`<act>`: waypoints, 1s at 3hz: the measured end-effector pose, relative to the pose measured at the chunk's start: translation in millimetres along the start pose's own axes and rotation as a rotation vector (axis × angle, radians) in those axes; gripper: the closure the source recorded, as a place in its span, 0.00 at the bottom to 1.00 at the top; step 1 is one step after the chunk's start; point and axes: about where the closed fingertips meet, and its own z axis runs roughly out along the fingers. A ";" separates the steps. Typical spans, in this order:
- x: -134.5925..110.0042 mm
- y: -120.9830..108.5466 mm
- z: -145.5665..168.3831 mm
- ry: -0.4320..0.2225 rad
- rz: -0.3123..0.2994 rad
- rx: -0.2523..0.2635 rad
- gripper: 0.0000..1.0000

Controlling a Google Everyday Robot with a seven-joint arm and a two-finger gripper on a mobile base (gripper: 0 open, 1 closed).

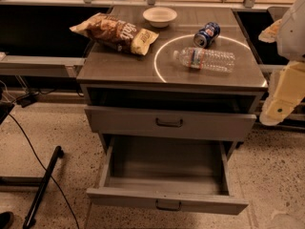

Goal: Close middle drawer

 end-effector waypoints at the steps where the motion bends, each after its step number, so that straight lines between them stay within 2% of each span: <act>1: 0.0 0.0 0.1 0.000 0.000 0.000 0.00; 2: 6.3 0.7 33.1 -0.058 0.009 -0.021 0.00; 3: 15.0 25.5 84.1 -0.172 -0.014 -0.047 0.00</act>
Offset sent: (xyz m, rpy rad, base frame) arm 0.0271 -0.0061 -0.1164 0.2145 0.0378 0.0378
